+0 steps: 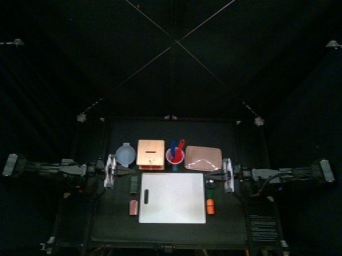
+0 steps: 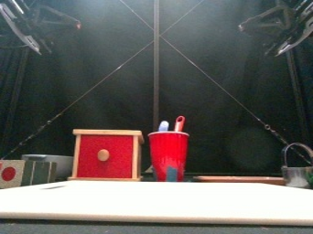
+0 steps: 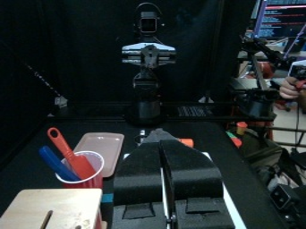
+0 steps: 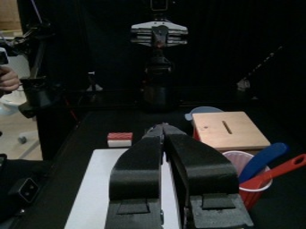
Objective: Open drawer
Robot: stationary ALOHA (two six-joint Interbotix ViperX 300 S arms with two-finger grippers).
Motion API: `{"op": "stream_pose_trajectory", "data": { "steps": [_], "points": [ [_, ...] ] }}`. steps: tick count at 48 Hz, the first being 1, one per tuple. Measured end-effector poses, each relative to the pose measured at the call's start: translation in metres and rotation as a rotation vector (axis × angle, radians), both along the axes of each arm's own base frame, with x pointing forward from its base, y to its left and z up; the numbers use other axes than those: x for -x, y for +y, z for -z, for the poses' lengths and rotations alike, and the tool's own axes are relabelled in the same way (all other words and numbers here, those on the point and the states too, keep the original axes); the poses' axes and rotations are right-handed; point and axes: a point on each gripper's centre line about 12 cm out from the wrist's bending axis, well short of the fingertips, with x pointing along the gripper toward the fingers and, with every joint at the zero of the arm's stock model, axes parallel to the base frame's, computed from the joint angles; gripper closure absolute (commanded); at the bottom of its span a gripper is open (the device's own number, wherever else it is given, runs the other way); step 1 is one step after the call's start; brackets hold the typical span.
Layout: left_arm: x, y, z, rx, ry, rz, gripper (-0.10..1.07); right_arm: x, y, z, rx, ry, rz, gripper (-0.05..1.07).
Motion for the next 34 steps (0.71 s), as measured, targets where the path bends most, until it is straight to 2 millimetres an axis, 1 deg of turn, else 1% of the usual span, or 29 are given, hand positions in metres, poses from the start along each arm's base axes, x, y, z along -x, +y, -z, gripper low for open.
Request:
{"op": "stream_pose_trajectory", "data": {
  "steps": [2, 5, 9, 17, 22, 26, 34],
  "points": [
    [0.000, 0.001, 0.003, 0.003, 0.009, -0.003, 0.98, 0.000, 0.000, 0.002, 0.005, 0.008, 0.001, 1.01],
    [0.000, 0.002, 0.009, 0.006, 0.029, -0.011, 0.98, -0.002, -0.001, 0.006, 0.017, 0.026, 0.006, 1.01],
    [-0.001, 0.003, 0.010, 0.015, 0.035, -0.017, 0.98, -0.007, -0.003, 0.012, 0.030, 0.054, 0.013, 1.01],
    [-0.005, 0.005, 0.013, 0.045, 0.041, -0.025, 0.98, -0.026, -0.011, 0.014, 0.071, 0.103, 0.043, 1.01],
    [-0.011, 0.006, 0.019, 0.129, 0.056, -0.038, 0.98, -0.044, -0.021, 0.014, 0.079, 0.125, 0.075, 1.01],
    [-0.017, 0.008, 0.027, 0.238, 0.061, -0.059, 0.98, -0.063, -0.031, 0.015, 0.081, 0.125, 0.100, 1.01],
    [-0.026, 0.015, 0.051, 0.412, 0.072, -0.138, 0.98, -0.103, -0.046, 0.023, 0.107, 0.126, 0.121, 1.01]
  ]
}}
